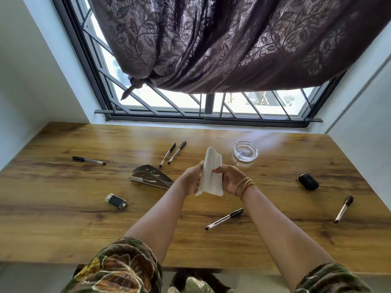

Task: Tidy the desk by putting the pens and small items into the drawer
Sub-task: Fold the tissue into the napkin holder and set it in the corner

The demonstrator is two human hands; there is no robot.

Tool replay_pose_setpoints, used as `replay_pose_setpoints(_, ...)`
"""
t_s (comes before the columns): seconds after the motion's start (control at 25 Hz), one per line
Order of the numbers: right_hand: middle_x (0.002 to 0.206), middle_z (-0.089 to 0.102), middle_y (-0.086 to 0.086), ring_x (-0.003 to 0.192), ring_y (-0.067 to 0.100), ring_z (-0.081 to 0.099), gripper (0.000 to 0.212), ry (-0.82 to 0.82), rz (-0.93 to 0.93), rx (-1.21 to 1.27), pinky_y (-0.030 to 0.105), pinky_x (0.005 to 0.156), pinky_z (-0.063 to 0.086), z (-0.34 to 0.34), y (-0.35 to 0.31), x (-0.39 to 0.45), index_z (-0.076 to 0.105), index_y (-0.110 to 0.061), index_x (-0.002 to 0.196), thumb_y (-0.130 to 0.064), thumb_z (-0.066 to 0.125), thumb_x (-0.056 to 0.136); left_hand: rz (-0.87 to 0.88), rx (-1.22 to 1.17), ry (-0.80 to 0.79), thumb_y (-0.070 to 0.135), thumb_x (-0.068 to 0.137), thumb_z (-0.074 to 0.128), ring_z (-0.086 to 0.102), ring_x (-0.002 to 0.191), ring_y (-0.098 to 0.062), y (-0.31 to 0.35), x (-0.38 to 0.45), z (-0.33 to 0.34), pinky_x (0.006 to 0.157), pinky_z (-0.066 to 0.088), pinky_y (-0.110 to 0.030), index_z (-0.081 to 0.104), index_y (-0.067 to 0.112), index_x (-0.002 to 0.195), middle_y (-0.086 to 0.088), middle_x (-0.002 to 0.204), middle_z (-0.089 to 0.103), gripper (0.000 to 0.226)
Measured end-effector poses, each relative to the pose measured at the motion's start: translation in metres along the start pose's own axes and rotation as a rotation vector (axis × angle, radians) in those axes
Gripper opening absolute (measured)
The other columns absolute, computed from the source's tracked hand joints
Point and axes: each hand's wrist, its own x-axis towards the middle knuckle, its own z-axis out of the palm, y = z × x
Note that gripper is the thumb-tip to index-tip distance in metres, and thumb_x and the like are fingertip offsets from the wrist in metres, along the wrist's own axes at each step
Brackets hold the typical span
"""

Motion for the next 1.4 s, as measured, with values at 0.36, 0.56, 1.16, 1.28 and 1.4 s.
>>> replay_pose_setpoints(0.36, 0.104, 0.068, 0.023, 0.095, 0.037, 0.066, 0.016, 0.185, -0.126, -0.463, 0.055, 0.088, 0.054, 0.035, 0.009, 0.004, 0.064, -0.002, 0.098, -0.003, 0.067, 0.081, 0.082, -0.156, -0.07, 0.026, 0.086, 0.07, 0.063, 0.109, -0.038, -0.013, -0.009, -0.014, 0.088, 0.054, -0.053, 0.052, 0.005, 0.132, -0.021, 0.122, 0.063, 0.054)
replay_pose_setpoints(0.56, 0.088, 0.068, 0.011, 0.083, 0.024, 0.064, 0.013, 0.23, -0.23, -0.679, 0.041, 0.08, 0.056, 0.051, 0.009, -0.004, 0.068, -0.009, 0.087, -0.02, 0.072, 0.082, 0.075, -0.214, 0.013, 0.034, 0.082, 0.075, 0.065, 0.106, -0.038, -0.018, -0.017, -0.022, 0.086, 0.055, -0.056, 0.054, 0.007, 0.128, -0.019, 0.12, 0.066, 0.057)
replay_pose_setpoints(1.16, 0.101, 0.072, 0.014, 0.095, 0.029, 0.068, 0.036, 0.044, -0.251, -0.902, 0.042, 0.083, 0.058, 0.109, 0.004, -0.011, 0.071, -0.003, 0.1, -0.028, 0.079, 0.075, 0.39, -0.451, 0.201, 0.011, 0.088, 0.068, 0.065, 0.09, -0.034, -0.015, -0.07, -0.069, 0.079, 0.055, -0.05, 0.06, 0.0, 0.11, -0.018, 0.099, 0.067, 0.026)
replay_pose_setpoints(1.28, 0.087, 0.067, 0.006, 0.081, 0.022, 0.063, 0.031, 0.146, -0.425, -1.09, 0.026, 0.063, 0.05, 0.131, -0.007, -0.004, 0.071, -0.005, 0.099, -0.026, 0.076, 0.077, 0.475, -0.381, 0.3, 0.01, 0.088, 0.068, 0.063, 0.076, -0.022, -0.007, -0.075, -0.099, 0.067, 0.056, -0.034, 0.06, 0.001, 0.105, -0.011, 0.087, 0.065, 0.021)
replay_pose_setpoints(1.4, 0.089, 0.068, 0.01, 0.077, 0.018, 0.055, 0.03, 0.176, -0.579, -1.299, 0.018, 0.057, 0.038, 0.152, -0.014, 0.008, 0.072, -0.002, 0.101, -0.022, 0.073, 0.079, 0.472, -0.164, 0.566, 0.012, 0.083, 0.075, 0.063, 0.067, -0.015, -0.005, -0.074, -0.132, 0.052, 0.052, -0.022, 0.062, 0.0, 0.113, -0.01, 0.086, 0.068, 0.035)
